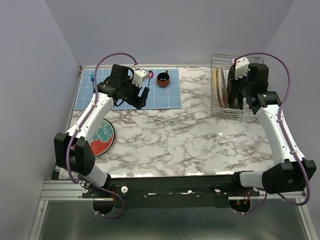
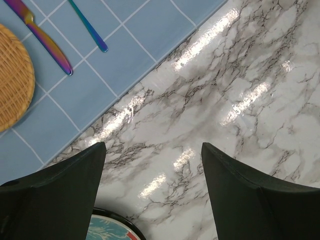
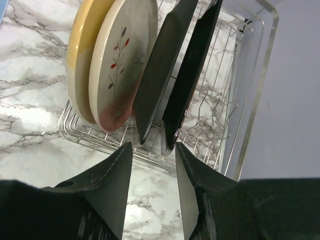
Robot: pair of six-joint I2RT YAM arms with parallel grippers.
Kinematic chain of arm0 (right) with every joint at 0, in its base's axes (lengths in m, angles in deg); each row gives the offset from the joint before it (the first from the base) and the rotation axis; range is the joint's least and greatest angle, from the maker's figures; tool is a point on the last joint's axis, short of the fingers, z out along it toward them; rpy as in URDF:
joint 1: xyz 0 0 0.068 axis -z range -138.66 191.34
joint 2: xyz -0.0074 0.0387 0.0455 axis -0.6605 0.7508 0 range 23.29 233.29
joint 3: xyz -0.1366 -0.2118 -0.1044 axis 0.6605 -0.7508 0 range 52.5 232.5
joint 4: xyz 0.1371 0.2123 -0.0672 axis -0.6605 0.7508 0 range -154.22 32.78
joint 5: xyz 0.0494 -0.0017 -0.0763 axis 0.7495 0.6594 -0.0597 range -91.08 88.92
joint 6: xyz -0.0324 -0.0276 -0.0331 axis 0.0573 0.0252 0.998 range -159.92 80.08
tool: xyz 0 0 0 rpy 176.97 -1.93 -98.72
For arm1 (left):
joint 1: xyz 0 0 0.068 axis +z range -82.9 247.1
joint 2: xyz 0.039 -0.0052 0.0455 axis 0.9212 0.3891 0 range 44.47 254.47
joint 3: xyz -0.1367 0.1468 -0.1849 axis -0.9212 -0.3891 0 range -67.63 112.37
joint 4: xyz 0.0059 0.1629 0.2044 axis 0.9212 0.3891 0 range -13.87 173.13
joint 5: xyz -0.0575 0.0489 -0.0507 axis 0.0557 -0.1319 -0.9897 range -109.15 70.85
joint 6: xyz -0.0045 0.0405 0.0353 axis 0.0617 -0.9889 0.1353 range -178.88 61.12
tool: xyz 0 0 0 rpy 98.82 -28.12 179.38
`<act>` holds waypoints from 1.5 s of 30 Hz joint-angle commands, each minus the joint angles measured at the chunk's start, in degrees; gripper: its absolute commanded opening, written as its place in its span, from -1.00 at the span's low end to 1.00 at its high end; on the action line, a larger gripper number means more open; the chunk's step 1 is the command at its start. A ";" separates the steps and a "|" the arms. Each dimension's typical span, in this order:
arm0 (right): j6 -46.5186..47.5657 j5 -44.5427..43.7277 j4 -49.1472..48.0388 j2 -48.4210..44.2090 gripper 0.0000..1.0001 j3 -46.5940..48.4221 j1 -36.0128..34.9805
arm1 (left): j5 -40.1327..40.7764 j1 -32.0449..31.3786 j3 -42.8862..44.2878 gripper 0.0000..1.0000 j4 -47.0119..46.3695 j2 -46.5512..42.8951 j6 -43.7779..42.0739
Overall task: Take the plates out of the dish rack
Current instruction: Unload the plate from the dish rack.
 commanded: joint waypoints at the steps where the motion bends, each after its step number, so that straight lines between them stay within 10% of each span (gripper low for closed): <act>1: -1.06 0.95 -2.52 0.16 -0.04 -1.39 1.08 | -0.18 -0.23 -0.02 0.72 -0.79 -1.04 -1.08; 45: 1.23 3.50 -12.89 8.07 -0.12 -6.92 6.54 | 1.05 -0.23 -1.78 0.71 -1.84 -0.77 -2.49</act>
